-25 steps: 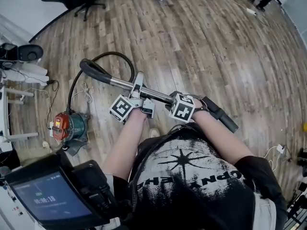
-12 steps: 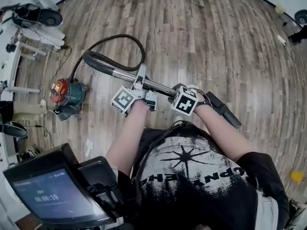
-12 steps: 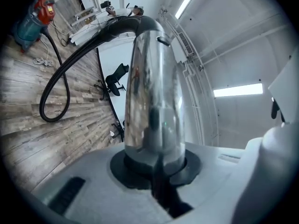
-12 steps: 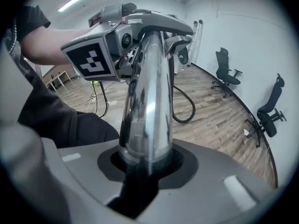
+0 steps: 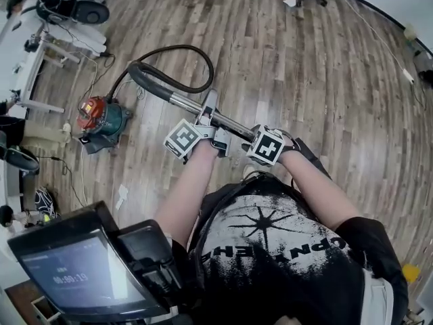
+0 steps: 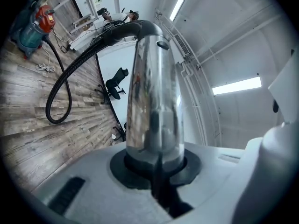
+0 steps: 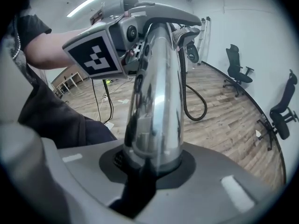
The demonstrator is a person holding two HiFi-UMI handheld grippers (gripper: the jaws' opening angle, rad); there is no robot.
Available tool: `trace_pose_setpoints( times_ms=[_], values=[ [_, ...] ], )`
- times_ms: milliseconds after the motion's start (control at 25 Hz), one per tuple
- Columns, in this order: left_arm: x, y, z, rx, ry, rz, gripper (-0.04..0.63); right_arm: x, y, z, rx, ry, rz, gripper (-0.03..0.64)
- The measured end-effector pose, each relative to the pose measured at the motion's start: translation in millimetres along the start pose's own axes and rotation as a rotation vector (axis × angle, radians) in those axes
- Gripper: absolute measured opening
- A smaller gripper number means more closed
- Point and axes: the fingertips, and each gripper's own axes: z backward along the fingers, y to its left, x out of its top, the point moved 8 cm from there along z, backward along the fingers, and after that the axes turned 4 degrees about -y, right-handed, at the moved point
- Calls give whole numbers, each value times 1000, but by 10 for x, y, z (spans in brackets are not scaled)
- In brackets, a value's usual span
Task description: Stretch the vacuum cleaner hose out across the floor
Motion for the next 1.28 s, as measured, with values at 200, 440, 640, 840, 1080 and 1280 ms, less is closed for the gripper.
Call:
trace_pose_setpoints(
  times_ms=[200,440,640,840,1080,1280],
  values=[
    [-57,-92,240,9,-18,-8,43,-55,225,66,6,22,18,85],
    [-226,-260,678,-1,-48,29,43,-162,649,190,-30,42,52,75],
    [-472,-440,1101,-17,-43,34,43,-380,1131,302,-70,53,56,64],
    [-759,-566,1476,-23,-37,48,43,-641,1541,404,-92,75,46,64],
    [-1010,-747,1644,-21,-61,67,43,-842,1722,623,-92,101,61,61],
    [-1269,-869,1630,3,-101,57,43,-1079,1669,788,-54,101,98,63]
  ],
)
